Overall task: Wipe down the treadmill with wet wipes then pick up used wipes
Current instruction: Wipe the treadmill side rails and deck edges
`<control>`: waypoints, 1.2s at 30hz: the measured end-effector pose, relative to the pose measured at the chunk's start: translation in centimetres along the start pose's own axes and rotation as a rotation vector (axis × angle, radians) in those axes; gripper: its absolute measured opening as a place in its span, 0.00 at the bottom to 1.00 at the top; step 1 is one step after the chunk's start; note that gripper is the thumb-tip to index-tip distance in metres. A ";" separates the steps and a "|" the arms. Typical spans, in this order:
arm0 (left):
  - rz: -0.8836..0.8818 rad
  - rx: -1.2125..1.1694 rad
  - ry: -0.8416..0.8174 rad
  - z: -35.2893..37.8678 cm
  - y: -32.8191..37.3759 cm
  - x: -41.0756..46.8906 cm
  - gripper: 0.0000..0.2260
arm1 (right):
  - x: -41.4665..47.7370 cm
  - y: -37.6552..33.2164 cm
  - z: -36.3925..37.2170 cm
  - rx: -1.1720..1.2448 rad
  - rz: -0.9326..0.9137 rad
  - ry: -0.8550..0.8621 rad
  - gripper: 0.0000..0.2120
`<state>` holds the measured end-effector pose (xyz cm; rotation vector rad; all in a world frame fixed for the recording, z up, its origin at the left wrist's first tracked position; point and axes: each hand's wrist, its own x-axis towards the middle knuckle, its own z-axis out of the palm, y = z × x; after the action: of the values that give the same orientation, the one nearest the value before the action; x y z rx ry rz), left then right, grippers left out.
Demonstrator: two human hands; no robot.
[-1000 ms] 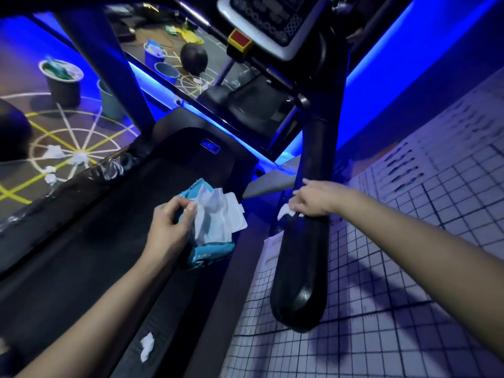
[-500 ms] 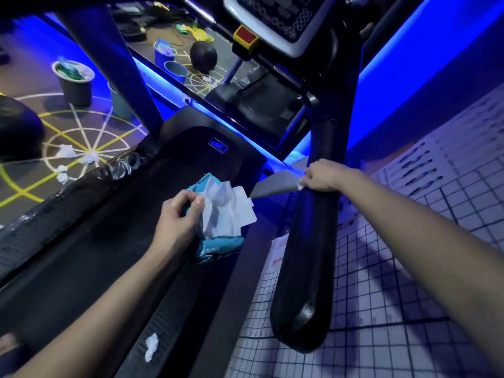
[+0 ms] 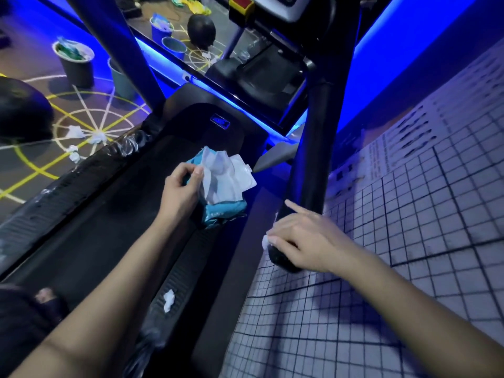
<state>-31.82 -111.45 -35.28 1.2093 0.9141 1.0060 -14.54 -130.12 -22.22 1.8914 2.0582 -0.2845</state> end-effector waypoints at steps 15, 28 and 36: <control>-0.012 0.055 0.030 -4.1 -2.2 -6.8 0.12 | 0.6 -8.2 12.3 -0.678 -0.057 -0.214 0.08; -0.046 -0.008 0.086 -3.6 -0.4 -8.5 0.10 | -1.9 3.2 -0.8 0.542 0.390 0.910 0.11; -0.054 -0.007 0.055 -1.8 -1.2 -8.3 0.10 | -3.3 -1.3 5.0 0.335 0.015 0.834 0.11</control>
<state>-35.92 -118.92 -36.52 1.1506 0.9806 1.0022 -15.11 -135.09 -25.78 2.5226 2.6207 0.2328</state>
